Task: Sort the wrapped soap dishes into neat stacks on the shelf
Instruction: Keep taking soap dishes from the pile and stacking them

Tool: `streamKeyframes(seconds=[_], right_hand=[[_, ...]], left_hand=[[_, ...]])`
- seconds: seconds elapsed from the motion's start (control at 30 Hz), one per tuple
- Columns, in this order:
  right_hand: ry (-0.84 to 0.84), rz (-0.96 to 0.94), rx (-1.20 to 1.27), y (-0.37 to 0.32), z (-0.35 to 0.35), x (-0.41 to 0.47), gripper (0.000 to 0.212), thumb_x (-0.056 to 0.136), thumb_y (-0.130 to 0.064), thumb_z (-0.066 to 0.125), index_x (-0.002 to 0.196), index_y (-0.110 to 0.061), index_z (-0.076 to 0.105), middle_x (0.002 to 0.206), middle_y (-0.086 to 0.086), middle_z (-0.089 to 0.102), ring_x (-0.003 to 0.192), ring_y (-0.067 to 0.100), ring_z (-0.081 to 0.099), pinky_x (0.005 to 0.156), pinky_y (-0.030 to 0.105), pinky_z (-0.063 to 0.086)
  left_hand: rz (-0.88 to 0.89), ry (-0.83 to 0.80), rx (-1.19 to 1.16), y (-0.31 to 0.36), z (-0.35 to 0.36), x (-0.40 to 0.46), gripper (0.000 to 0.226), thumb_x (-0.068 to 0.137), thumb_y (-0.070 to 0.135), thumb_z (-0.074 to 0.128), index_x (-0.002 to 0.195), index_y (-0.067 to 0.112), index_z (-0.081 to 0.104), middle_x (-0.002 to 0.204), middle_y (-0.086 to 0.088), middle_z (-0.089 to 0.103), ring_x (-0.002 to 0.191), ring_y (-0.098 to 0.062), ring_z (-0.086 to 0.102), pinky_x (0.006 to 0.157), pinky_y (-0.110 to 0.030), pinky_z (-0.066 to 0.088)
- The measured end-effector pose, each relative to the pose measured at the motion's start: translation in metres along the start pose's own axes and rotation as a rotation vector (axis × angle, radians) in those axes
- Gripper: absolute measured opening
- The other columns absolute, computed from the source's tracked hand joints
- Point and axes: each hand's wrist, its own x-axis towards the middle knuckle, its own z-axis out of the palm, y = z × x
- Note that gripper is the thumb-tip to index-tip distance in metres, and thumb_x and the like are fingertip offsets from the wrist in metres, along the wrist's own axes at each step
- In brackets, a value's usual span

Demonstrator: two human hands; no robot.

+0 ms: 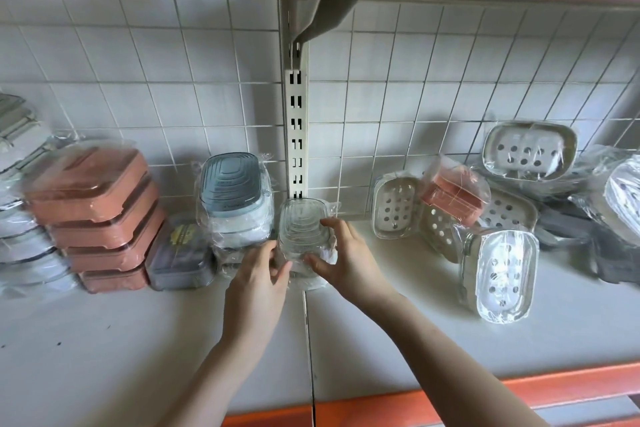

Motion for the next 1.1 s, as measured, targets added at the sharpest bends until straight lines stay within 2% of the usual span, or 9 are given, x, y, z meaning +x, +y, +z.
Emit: streamKeyframes(seconds=[0.17, 0.27, 0.33, 0.43, 0.53, 0.67, 0.87, 1.0, 1.1], right_hand=[[-0.032, -0.007, -0.042, -0.004, -0.005, -0.004, 0.059, 0.084, -0.035, 0.068, 0.134, -0.016, 0.042, 0.132, -0.001, 0.047, 0.122, 0.019, 0.043, 0.095, 0.02, 0.033], [-0.024, -0.014, -0.108, -0.011, -0.019, -0.01, 0.056, 0.087, -0.043, 0.062, 0.135, -0.022, 0.042, 0.135, -0.007, 0.045, 0.125, 0.013, 0.039, 0.095, 0.031, 0.041], [0.009, -0.044, -0.151, -0.014, -0.032, -0.015, 0.05, 0.089, -0.045, 0.059, 0.132, -0.025, 0.045, 0.134, -0.01, 0.046, 0.125, 0.013, 0.039, 0.093, 0.035, 0.045], [0.1, -0.1, -0.188, -0.014, -0.054, -0.026, 0.037, 0.092, -0.041, 0.055, 0.125, -0.024, 0.053, 0.128, -0.012, 0.051, 0.12, 0.013, 0.046, 0.087, 0.034, 0.048], [0.213, -0.139, -0.185, -0.009, -0.077, -0.038, 0.033, 0.09, -0.041, 0.048, 0.115, -0.022, 0.059, 0.118, -0.011, 0.057, 0.109, 0.015, 0.053, 0.083, 0.034, 0.05], [0.339, -0.156, -0.178, 0.0, -0.11, -0.048, 0.031, 0.087, -0.037, 0.047, 0.106, -0.018, 0.063, 0.108, -0.006, 0.06, 0.102, 0.019, 0.058, 0.079, 0.035, 0.05], [0.418, -0.115, -0.208, 0.022, -0.153, -0.049, 0.03, 0.086, -0.037, 0.05, 0.106, -0.018, 0.062, 0.107, -0.002, 0.06, 0.1, 0.023, 0.059, 0.081, 0.038, 0.049], [0.434, -0.014, -0.316, 0.033, -0.171, -0.049, 0.046, 0.08, -0.049, 0.044, 0.108, -0.017, 0.06, 0.11, 0.002, 0.059, 0.097, 0.028, 0.055, 0.076, 0.038, 0.048], [0.388, 0.134, -0.413, 0.043, -0.182, -0.049, 0.063, 0.076, -0.06, 0.042, 0.116, -0.014, 0.056, 0.114, 0.007, 0.055, 0.104, 0.034, 0.051, 0.082, 0.043, 0.047]], left_hand=[[0.084, 0.043, 0.184, 0.007, -0.01, -0.002, 0.027, 0.078, 0.009, 0.07, 0.105, 0.009, 0.065, 0.092, -0.005, 0.069, 0.081, -0.029, 0.067, 0.059, -0.035, 0.052], [0.193, 0.106, 0.193, 0.019, -0.018, -0.006, 0.028, 0.077, 0.002, 0.067, 0.104, 0.006, 0.065, 0.089, -0.007, 0.068, 0.082, -0.031, 0.064, 0.064, -0.037, 0.053], [0.264, 0.108, 0.167, 0.031, -0.019, -0.01, 0.026, 0.081, 0.009, 0.059, 0.106, 0.008, 0.064, 0.09, -0.006, 0.068, 0.083, -0.03, 0.063, 0.068, -0.037, 0.053], [0.298, 0.036, 0.113, 0.052, -0.014, -0.015, 0.032, 0.081, 0.021, 0.046, 0.106, 0.014, 0.064, 0.093, -0.001, 0.067, 0.087, -0.025, 0.061, 0.07, -0.034, 0.051], [0.311, -0.022, 0.051, 0.068, 0.0, -0.015, 0.025, 0.079, 0.015, 0.053, 0.101, 0.017, 0.064, 0.094, 0.003, 0.066, 0.089, -0.022, 0.061, 0.072, -0.03, 0.048], [0.291, -0.123, 0.007, 0.092, 0.018, -0.013, 0.022, 0.082, 0.006, 0.062, 0.102, 0.015, 0.066, 0.099, 0.002, 0.067, 0.096, -0.022, 0.06, 0.077, -0.032, 0.048], [0.267, -0.224, -0.005, 0.138, 0.046, 0.006, 0.023, 0.089, 0.017, 0.055, 0.112, 0.016, 0.061, 0.113, 0.001, 0.062, 0.111, -0.022, 0.053, 0.084, -0.036, 0.045], [0.252, -0.223, -0.033, 0.167, 0.064, 0.021, 0.028, 0.091, 0.023, 0.052, 0.117, 0.015, 0.056, 0.117, -0.006, 0.06, 0.11, -0.029, 0.054, 0.082, -0.04, 0.047], [0.171, -0.238, -0.038, 0.184, 0.08, 0.032, 0.031, 0.093, 0.032, 0.05, 0.119, 0.015, 0.05, 0.123, -0.007, 0.055, 0.114, -0.03, 0.052, 0.084, -0.038, 0.043]])
